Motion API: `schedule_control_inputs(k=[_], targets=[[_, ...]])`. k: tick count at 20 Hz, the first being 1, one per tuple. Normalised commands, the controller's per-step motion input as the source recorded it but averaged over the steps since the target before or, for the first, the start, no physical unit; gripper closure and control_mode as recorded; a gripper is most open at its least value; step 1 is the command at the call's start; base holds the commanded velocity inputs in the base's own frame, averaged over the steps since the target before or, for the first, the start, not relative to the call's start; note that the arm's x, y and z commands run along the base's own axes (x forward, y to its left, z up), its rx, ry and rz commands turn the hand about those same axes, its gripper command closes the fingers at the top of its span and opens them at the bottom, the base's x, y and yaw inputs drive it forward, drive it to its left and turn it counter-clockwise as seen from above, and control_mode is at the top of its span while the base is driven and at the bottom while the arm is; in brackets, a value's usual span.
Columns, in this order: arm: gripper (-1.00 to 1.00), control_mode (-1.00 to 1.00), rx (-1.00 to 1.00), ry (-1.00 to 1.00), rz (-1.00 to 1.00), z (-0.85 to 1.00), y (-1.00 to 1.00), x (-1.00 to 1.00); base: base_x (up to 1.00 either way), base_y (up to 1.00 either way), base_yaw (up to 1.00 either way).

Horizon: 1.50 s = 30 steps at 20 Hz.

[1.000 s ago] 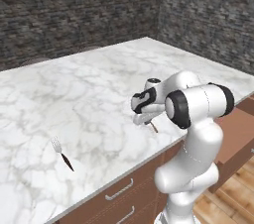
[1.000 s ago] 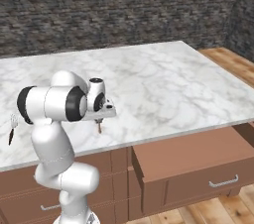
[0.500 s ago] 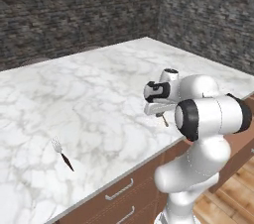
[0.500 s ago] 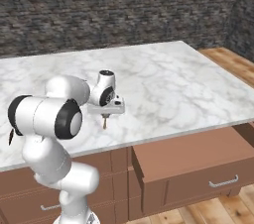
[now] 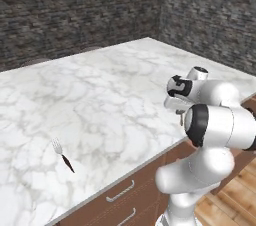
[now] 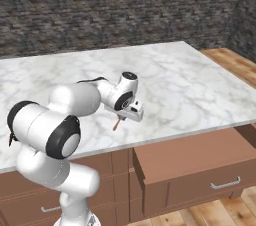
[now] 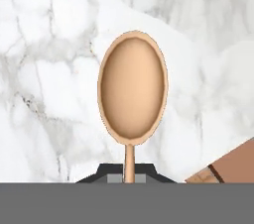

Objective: Organize the utensils by type. Pick up the wooden spoons from the counter and place them in the open cabinet. Then pick up the metallic utensils from the counter and place them in the open drawer.

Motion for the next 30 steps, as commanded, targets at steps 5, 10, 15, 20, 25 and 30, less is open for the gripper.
schedule_control_inputs(k=[5, 10, 15, 20, 25, 30], targets=[[1.0, -1.0, 0.0, 0.27, -0.48, 0.12, -0.61, -0.08, 0.0, 0.0, 0.0], [1.0, -1.0, 0.0, 0.3, -0.5, 0.07, -0.59, -0.15, 0.0, 0.0, 0.0], [1.0, -1.0, 0.0, 0.04, -0.4, -0.04, -0.68, -0.27, 0.0, 0.0, 0.0], [1.0, -1.0, -0.11, -0.18, -0.32, -0.26, -0.62, -0.35, 0.0, 0.0, 0.0], [1.0, -1.0, -0.19, -0.08, -0.23, -0.29, -0.58, 0.0, 0.0, 0.0, 0.0], [1.0, -1.0, -0.17, 0.02, -0.23, -0.32, -0.5, -0.03, 0.0, 0.0, 0.0]])
